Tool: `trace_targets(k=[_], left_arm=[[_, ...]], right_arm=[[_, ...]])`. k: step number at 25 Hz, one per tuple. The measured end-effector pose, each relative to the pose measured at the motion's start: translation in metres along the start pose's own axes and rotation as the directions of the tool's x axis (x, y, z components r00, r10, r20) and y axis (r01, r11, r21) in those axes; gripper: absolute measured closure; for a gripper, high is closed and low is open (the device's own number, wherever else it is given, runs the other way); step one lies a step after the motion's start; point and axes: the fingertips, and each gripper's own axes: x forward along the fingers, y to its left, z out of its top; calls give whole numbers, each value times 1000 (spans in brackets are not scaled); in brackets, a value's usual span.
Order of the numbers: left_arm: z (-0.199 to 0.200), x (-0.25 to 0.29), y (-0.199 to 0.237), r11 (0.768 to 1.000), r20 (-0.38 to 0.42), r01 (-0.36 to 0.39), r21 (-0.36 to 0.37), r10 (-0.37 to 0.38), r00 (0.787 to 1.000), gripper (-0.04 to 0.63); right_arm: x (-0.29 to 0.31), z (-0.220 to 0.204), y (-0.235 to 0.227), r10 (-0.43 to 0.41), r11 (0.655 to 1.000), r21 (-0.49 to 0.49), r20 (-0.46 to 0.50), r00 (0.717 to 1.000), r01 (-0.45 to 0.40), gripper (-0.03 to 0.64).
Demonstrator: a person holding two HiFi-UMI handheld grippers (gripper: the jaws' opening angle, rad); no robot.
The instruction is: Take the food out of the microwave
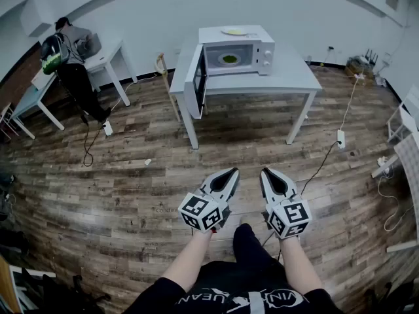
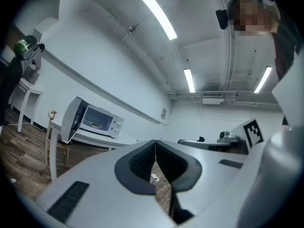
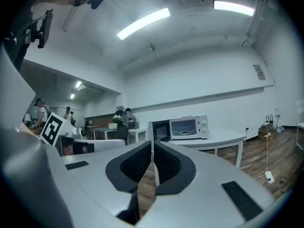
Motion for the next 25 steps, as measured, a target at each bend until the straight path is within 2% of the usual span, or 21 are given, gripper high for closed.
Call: trace_targets(k=[7,25], left_arm=[[-4,38,36,999,-6,-49,5,49,999,586],[-5,173,126,993,-42,-119,3,119,992,586]], right_arm=[[42,-9,-36,1,1000,-9,-19,1000,-1,578],[157,-12,-135,113,994,14,-41,993,-113,577]])
